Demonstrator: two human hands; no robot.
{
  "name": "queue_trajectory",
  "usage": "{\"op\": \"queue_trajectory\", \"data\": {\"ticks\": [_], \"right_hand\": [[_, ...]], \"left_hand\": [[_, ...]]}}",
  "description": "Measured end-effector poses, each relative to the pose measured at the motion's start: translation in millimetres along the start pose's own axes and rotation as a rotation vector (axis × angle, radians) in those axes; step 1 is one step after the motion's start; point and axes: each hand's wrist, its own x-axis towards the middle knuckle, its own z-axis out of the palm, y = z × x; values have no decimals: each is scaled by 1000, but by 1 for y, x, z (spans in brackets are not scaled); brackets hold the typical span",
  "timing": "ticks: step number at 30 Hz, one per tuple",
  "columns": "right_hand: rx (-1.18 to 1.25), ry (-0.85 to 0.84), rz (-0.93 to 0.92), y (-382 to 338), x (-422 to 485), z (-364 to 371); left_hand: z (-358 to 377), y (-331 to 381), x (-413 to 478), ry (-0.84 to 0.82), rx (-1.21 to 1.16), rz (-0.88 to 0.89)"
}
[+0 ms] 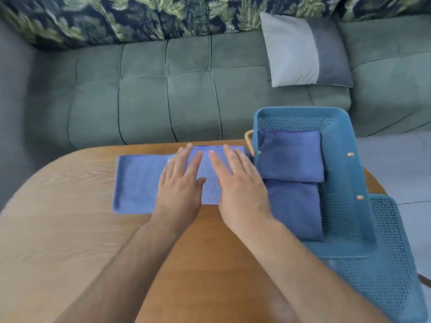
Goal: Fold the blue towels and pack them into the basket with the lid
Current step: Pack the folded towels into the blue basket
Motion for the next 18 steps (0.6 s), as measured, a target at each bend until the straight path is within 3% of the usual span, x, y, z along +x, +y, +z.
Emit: {"op": "queue_trajectory", "data": {"ticks": [4, 9, 13, 18], "right_hand": [[55, -242, -45, -54, 12, 33], [117, -340, 22, -103, 29, 78], [106, -384, 204, -120, 36, 96], [42, -400, 304, -131, 41, 98]], "left_hand": [[-11, -71, -29, -38, 57, -172], [-20, -123, -48, -191, -22, -561], [-24, -138, -51, -197, -219, -618], [-28, -148, -50, -198, -241, -683]]}}
